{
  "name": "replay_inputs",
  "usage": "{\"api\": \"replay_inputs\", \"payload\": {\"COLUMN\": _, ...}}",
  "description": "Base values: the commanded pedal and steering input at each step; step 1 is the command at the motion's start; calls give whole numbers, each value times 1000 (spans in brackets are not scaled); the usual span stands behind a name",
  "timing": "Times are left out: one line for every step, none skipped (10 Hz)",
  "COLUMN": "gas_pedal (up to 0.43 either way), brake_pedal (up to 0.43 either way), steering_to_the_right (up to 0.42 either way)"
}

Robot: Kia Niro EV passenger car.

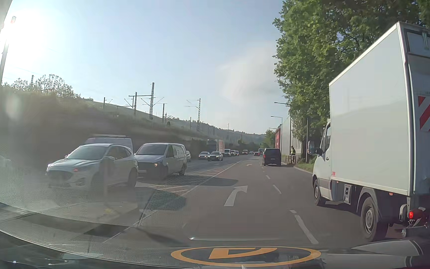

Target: Follow the waypoints while adhering to traffic rules and regulations

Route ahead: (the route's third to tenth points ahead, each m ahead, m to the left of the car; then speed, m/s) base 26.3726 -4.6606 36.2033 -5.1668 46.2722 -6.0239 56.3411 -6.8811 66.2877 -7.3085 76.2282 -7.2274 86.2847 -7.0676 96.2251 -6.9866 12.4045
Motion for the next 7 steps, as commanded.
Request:
{"api": "replay_inputs", "payload": {"gas_pedal": 28, "brake_pedal": 0, "steering_to_the_right": 16}}
{"api": "replay_inputs", "payload": {"gas_pedal": 20, "brake_pedal": 0, "steering_to_the_right": 18}}
{"api": "replay_inputs", "payload": {"gas_pedal": 20, "brake_pedal": 0, "steering_to_the_right": 21}}
{"api": "replay_inputs", "payload": {"gas_pedal": 20, "brake_pedal": 0, "steering_to_the_right": 21}}
{"api": "replay_inputs", "payload": {"gas_pedal": 20, "brake_pedal": 0, "steering_to_the_right": 20}}
{"api": "replay_inputs", "payload": {"gas_pedal": 20, "brake_pedal": 0, "steering_to_the_right": 19}}
{"api": "replay_inputs", "payload": {"gas_pedal": 28, "brake_pedal": 0, "steering_to_the_right": 18}}
